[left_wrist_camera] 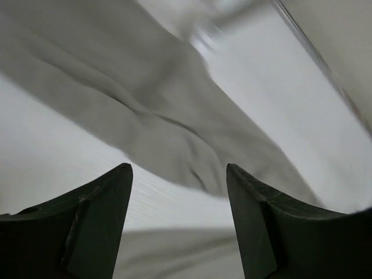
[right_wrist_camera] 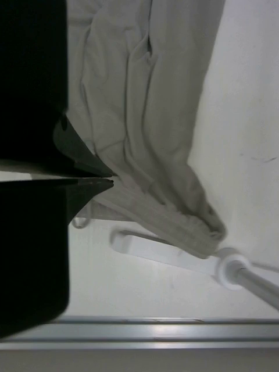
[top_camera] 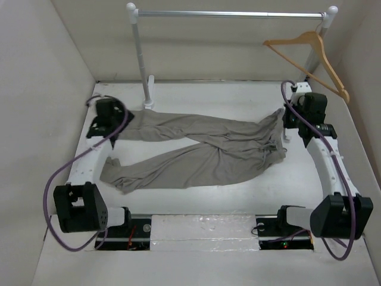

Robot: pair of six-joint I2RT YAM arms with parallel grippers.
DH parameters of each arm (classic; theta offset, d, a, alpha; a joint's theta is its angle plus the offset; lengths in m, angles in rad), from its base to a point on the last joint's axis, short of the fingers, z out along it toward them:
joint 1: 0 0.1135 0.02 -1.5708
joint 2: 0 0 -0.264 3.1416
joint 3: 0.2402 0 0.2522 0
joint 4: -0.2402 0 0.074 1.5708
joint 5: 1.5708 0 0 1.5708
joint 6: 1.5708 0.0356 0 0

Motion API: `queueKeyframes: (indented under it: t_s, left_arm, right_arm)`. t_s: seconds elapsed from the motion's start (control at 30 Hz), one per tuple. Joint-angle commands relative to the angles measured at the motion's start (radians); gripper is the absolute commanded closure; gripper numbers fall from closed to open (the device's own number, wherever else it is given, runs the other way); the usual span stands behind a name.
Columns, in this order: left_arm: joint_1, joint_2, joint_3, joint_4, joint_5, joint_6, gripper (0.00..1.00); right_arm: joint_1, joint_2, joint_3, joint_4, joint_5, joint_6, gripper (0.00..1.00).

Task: Place the trousers on the hanger
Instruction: Fold the trousers

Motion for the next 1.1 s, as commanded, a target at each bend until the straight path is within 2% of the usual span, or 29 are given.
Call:
queueKeyframes:
  t_s: [0.0,0.03,0.07,0.1,0.13,0.17,0.2,0.27,0.3,0.47,0.8,1.07]
  left_arm:
    - [-0.308,-0.031,-0.057,-0.031,-0.049,0.000,0.39]
    - [-0.382,0.004,-0.059,-0.036,-0.059,-0.008,0.40]
    - [-0.512,0.028,-0.053,-0.039,-0.060,-0.014,0.40]
    - [-0.575,0.051,-0.033,-0.040,-0.068,-0.026,0.41]
    - [-0.635,0.105,-0.025,-0.028,-0.062,-0.025,0.43]
    - [-0.691,0.134,-0.015,-0.011,-0.051,-0.012,0.45]
    - [-0.797,0.165,0.033,-0.032,-0.053,-0.006,0.45]
    - [-0.893,0.251,0.086,-0.057,-0.086,0.000,0.51]
    - [-0.973,0.277,0.129,-0.078,-0.092,0.008,0.51]
    - [-1.110,0.357,0.144,-0.088,-0.111,0.009,0.51]
    - [-1.121,0.389,0.042,-0.069,-0.051,0.040,0.45]
    - [-1.121,0.447,0.038,-0.106,-0.053,0.031,0.51]
  right_arm:
    - [-0.014,-0.096,-0.112,-0.023,0.029,0.028,1.00]
    - [-0.038,-0.119,-0.139,-0.028,0.028,0.029,1.00]
    - [-0.057,-0.141,-0.171,-0.034,0.023,0.031,1.00]
    - [-0.080,-0.164,-0.239,-0.032,-0.012,0.032,0.99]
    - [-0.132,-0.198,-0.276,-0.034,-0.037,0.032,0.89]
    - [-0.160,-0.210,-0.310,-0.035,-0.066,0.031,0.64]
    - [-0.184,-0.219,-0.371,-0.041,-0.124,0.014,0.56]
    - [-0.241,-0.239,-0.411,-0.064,-0.155,-0.006,0.40]
    - [-0.253,-0.248,-0.428,-0.075,-0.156,-0.015,0.38]
    - [-0.301,-0.261,-0.502,-0.022,-0.198,-0.017,0.34]
    - [-0.310,0.059,-0.445,0.187,-0.278,-0.018,0.36]
    - [-0.310,0.212,-0.347,0.276,-0.282,-0.027,0.38]
